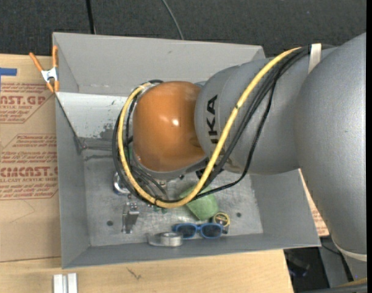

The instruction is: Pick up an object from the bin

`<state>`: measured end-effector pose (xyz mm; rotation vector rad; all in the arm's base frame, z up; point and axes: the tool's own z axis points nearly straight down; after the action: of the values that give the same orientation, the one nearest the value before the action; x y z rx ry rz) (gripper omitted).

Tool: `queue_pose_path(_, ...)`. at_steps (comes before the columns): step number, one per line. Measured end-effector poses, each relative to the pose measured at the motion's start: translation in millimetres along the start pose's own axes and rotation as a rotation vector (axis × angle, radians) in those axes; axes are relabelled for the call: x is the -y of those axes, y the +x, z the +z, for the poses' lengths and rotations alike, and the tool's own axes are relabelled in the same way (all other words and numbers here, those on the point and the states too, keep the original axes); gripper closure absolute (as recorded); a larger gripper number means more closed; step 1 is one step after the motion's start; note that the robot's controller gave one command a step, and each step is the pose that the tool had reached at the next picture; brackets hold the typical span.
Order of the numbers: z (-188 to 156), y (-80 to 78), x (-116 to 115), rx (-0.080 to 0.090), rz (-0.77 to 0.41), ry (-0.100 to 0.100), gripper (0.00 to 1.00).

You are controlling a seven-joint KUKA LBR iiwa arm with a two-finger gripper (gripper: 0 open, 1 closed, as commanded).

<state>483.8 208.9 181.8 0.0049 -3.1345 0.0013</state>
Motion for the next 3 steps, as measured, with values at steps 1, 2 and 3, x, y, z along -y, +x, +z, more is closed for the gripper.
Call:
queue_pose_path(1, 85.4, -81.0, 49.0, 0.024, -0.029, -0.007, 0.00)
queue_pose_path(2, 92.9, -84.9, 38.8, 0.028, -0.005, -0.009, 0.00)
queue_pose_path(3, 97.1, -102.8, 5.4, 0.040, 0.009, -0.015, 0.00)
